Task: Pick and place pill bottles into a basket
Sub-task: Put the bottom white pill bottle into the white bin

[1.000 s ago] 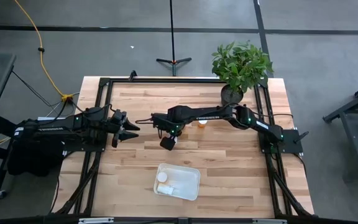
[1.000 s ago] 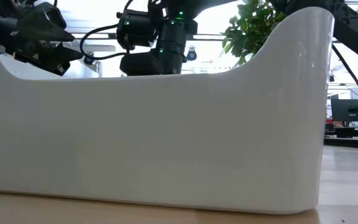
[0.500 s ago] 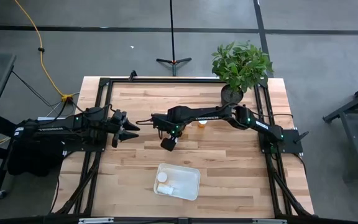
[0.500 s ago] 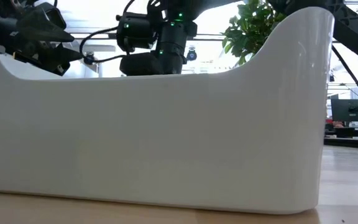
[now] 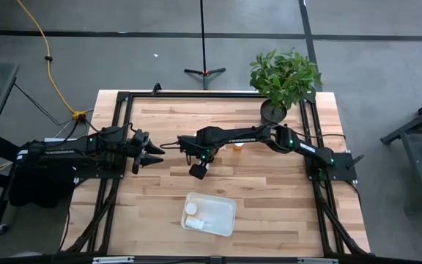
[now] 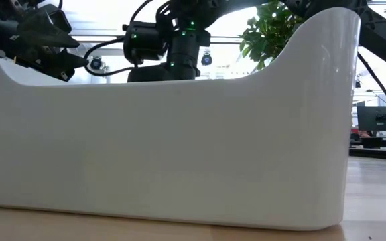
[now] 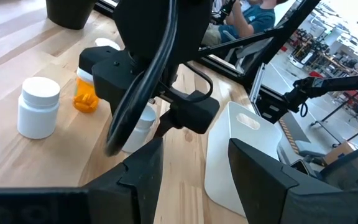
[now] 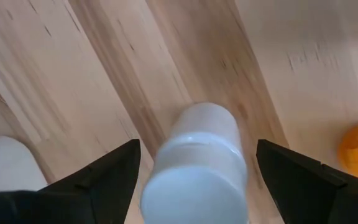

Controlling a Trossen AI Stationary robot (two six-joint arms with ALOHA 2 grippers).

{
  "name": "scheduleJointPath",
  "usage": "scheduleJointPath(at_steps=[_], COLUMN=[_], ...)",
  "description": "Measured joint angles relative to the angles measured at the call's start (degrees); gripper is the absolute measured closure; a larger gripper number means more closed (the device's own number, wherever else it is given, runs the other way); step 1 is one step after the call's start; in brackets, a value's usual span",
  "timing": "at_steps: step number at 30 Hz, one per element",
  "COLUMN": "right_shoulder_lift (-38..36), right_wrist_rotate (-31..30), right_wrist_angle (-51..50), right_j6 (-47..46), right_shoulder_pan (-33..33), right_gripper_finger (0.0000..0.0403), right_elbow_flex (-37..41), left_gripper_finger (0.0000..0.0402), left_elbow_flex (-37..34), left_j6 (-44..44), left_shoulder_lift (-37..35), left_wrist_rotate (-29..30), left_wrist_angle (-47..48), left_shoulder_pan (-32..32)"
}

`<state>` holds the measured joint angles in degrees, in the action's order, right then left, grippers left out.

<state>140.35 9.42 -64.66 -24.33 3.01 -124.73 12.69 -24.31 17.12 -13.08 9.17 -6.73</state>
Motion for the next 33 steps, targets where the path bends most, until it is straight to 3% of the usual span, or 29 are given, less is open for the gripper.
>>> scheduleJointPath(at_steps=[11, 24, 33], right_shoulder_lift=[0.0, -0.1, -0.1], right_wrist_rotate=[-1.9, -1.8, -1.7], right_wrist_angle=[-0.1, -0.2, -1.1], right_j6=[0.8, 0.8, 0.5], right_shoulder_pan=[0.0, 0.0, 0.0], right_gripper_finger=[0.0112, 0.0237, 0.0238], right_elbow_flex=[0.0, 0.0, 0.0], left_gripper_finger=[0.0186, 0.0186, 0.0186], left_elbow_flex=[0.0, 0.0, 0.0], left_j6=[0.0, 0.0, 0.0], left_shoulder_lift=[0.0, 0.0, 0.0], left_wrist_rotate=[0.0, 0.0, 0.0], left_wrist_angle=[0.0, 0.0, 0.0], left_shoulder_pan=[0.0, 0.0, 0.0])
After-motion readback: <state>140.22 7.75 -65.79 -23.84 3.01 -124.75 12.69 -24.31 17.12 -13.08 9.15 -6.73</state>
